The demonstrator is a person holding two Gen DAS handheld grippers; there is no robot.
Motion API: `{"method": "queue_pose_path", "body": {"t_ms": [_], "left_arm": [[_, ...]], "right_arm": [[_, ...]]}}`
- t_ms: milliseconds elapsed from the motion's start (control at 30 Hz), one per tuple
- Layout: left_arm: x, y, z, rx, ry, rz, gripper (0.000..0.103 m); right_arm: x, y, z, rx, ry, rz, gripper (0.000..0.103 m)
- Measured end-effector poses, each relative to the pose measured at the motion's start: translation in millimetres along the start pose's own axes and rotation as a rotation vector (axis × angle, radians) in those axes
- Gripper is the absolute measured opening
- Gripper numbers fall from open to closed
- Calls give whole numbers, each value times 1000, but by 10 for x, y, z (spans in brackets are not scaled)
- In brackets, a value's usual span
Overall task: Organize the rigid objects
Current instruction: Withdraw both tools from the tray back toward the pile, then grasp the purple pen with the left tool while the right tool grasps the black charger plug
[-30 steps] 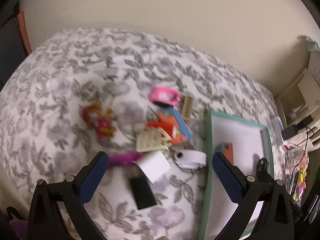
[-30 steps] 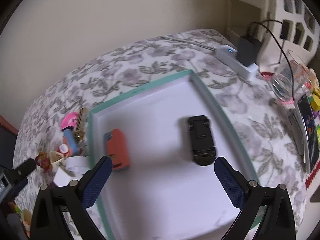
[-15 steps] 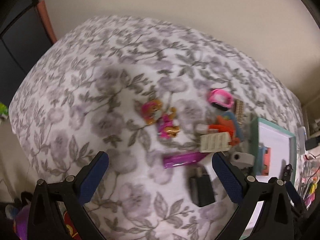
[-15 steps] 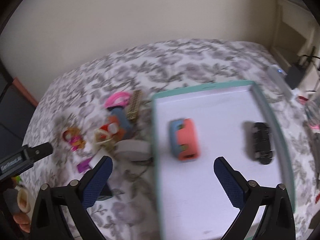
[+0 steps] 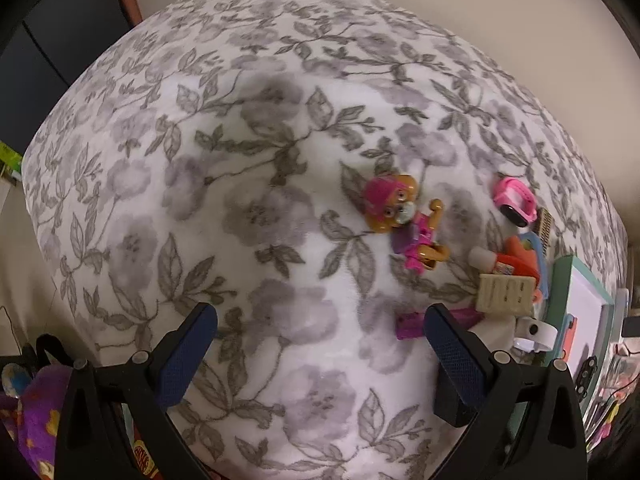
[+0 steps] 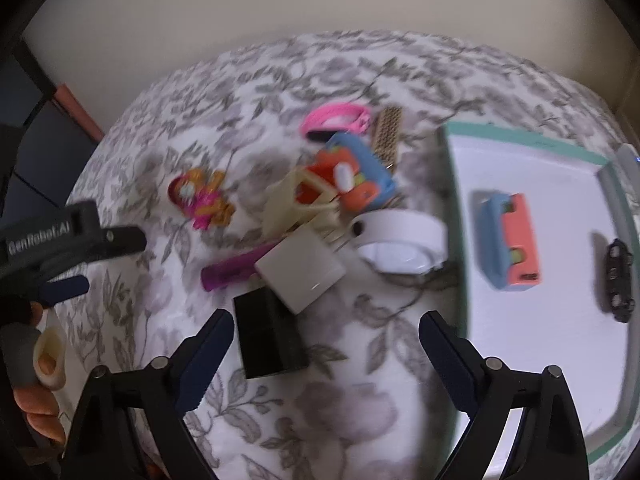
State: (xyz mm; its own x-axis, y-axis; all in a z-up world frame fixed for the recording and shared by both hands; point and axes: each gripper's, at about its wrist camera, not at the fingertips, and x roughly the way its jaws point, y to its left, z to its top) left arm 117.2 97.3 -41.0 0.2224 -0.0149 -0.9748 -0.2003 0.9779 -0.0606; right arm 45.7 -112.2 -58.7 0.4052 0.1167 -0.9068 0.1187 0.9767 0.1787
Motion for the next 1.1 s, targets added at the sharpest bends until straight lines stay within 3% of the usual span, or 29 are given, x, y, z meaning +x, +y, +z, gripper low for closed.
{"method": "queue_pose_path", "body": {"t_ms": [267, 633, 1100], "left_arm": [[91, 44, 37, -2, 26, 14, 103], [304, -377, -51, 176, 87, 36, 103], [365, -696, -104, 265, 83, 33, 103]], "right_arm": [[172, 119, -63, -47, 45, -14, 88], [292, 139, -81, -39, 66, 6, 68], [321, 157, -89, -47, 62, 16, 45]]}}
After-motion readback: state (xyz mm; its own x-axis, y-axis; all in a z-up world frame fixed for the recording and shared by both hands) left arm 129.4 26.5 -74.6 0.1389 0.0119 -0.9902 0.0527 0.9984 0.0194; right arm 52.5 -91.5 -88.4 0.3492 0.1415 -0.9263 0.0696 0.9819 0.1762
